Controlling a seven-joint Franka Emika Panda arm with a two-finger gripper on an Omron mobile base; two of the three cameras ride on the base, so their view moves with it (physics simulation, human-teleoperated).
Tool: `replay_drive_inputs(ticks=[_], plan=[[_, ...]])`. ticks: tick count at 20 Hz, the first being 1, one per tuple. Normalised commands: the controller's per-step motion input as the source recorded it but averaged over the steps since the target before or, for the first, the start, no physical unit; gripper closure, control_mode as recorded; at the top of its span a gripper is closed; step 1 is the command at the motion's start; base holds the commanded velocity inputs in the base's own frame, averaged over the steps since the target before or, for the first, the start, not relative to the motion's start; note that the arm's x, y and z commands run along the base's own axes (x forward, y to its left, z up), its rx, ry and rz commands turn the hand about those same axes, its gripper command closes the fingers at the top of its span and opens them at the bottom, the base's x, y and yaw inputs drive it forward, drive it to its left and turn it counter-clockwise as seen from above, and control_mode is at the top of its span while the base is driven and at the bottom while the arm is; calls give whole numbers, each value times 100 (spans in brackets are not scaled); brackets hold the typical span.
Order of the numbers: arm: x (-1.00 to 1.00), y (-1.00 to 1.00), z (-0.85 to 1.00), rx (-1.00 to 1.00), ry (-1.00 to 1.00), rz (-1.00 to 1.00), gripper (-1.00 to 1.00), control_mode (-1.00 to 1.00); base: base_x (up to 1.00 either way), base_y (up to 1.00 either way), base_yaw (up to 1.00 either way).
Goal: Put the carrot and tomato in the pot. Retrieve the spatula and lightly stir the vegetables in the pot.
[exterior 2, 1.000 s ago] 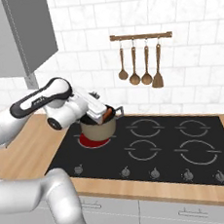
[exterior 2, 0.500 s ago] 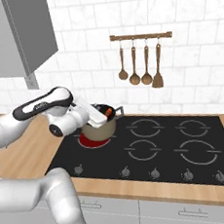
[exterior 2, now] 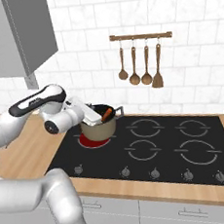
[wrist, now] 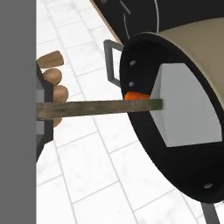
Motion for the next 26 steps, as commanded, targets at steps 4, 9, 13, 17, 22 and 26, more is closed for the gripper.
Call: replay_drive_inputs(ticks=[4,9,13,17,22,26], plan=[[0,2,42,10,5,4,100,-100,0,0,0],[0,1,15,6,12,2,100,-100,0,0,0],[-4,0,-35,0,18,3,100,-100,0,0,0],[-56,5,-9,0,4,6,100,-100,0,0,0],[-38,0,25,8,6,2,100,-100,0,0,0],[-3,0,53,16,16,0,100,-100,0,0,0]])
